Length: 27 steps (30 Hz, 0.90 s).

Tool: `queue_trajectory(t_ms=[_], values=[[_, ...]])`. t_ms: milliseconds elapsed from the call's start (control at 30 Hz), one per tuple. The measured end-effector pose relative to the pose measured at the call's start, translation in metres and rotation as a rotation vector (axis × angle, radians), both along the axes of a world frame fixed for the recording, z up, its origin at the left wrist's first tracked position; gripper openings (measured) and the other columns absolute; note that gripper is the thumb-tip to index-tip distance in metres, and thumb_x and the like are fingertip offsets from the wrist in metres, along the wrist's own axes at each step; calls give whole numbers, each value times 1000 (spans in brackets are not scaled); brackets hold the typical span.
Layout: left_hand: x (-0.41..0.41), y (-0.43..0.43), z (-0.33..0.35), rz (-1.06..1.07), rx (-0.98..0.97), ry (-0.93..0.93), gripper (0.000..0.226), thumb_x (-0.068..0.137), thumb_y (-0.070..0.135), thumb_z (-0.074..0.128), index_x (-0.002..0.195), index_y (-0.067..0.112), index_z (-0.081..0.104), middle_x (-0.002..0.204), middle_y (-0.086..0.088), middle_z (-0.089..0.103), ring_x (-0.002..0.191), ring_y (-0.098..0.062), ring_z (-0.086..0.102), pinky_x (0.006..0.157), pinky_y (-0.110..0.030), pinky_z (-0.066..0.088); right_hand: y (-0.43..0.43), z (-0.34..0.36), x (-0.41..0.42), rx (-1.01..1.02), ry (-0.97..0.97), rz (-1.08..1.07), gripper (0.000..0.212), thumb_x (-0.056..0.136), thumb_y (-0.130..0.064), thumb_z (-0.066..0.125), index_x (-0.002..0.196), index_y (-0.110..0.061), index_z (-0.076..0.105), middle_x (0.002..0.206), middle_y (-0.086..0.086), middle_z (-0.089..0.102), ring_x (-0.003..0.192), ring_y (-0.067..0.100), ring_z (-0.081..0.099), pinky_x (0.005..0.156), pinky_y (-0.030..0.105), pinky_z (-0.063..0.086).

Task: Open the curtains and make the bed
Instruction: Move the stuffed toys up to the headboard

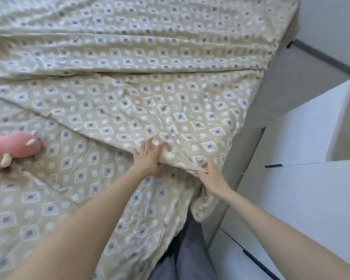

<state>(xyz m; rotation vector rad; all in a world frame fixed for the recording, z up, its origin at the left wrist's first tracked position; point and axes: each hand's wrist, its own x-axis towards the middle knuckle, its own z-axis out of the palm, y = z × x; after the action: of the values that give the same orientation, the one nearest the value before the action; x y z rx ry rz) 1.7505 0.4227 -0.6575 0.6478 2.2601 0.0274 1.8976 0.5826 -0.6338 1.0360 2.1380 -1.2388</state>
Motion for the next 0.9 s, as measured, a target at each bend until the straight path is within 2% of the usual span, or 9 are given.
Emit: queue_trajectory(t_ms=[100, 233, 367, 467, 567, 700, 800, 867, 900], values=[[20, -6, 4, 28, 29, 61, 89, 72, 30, 75, 142, 40, 21, 152, -4, 13, 142, -28, 13, 112, -59, 6, -15, 21, 8, 74, -42, 162, 39, 80, -36, 55, 112, -26, 35, 88, -2, 60, 74, 20, 59, 65, 33, 44], [37, -19, 36, -15, 81, 301, 35, 86, 13, 48, 120, 22, 46, 118, -2, 54, 111, -28, 53, 113, -56, 13, -28, 56, 28, 469, -29, 387, 21, 82, -9, 50, 101, -14, 42, 74, 1, 49, 73, 26, 54, 52, 31, 32], [50, -33, 69, -203, -32, 505, 24, 83, 6, 50, 103, 18, 50, 86, 2, 53, 94, -26, 59, 112, -66, 5, -37, 85, 62, 695, -12, 541, 36, 84, 4, 45, 112, -15, 35, 63, -1, 37, 52, 17, 38, 44, 28, 25], [69, -47, 82, -253, -114, 473, 27, 83, 7, 50, 107, 19, 49, 96, 0, 58, 100, -27, 57, 112, -64, 6, -45, 97, 92, 740, -96, 535, 29, 85, 1, 45, 110, -14, 44, 66, -2, 39, 65, 24, 48, 57, 30, 39], [89, -59, 91, -262, -120, 366, 35, 84, 3, 51, 118, 13, 49, 112, -7, 59, 111, -29, 54, 105, -46, 33, -54, 103, 117, 741, -186, 534, 17, 85, -1, 47, 91, -14, 54, 77, 3, 55, 80, 28, 59, 64, 28, 39], [109, -76, 94, -106, -100, 190, 33, 88, 2, 43, 119, 12, 49, 118, -10, 59, 112, -30, 54, 91, -40, 41, -63, 108, 133, 763, -244, 615, 19, 83, -5, 48, 70, -16, 41, 61, -1, 35, 76, 26, 57, 62, 26, 36], [115, -89, 85, -60, -41, 66, 27, 92, 7, 39, 116, 9, 49, 118, -15, 58, 110, -33, 56, 87, -42, 45, -69, 115, 144, 714, -233, 676, 11, 85, -5, 47, 79, -12, 52, 85, 5, 57, 94, 27, 62, 67, 28, 39], [118, -96, 82, -91, -48, 46, 26, 92, 8, 40, 116, 9, 49, 119, -15, 58, 110, -33, 56, 88, -43, 47, -74, 114, 154, 657, -209, 669, 13, 86, -1, 45, 93, -9, 53, 108, 10, 51, 100, 28, 54, 73, 31, 37], [118, -99, 80, -101, -50, 47, 24, 93, 10, 41, 115, 9, 50, 119, -15, 58, 110, -33, 56, 88, -42, 47, -75, 113, 157, 604, -188, 642, 13, 87, 2, 43, 93, -10, 47, 107, 10, 46, 98, 28, 50, 73, 31, 35]])
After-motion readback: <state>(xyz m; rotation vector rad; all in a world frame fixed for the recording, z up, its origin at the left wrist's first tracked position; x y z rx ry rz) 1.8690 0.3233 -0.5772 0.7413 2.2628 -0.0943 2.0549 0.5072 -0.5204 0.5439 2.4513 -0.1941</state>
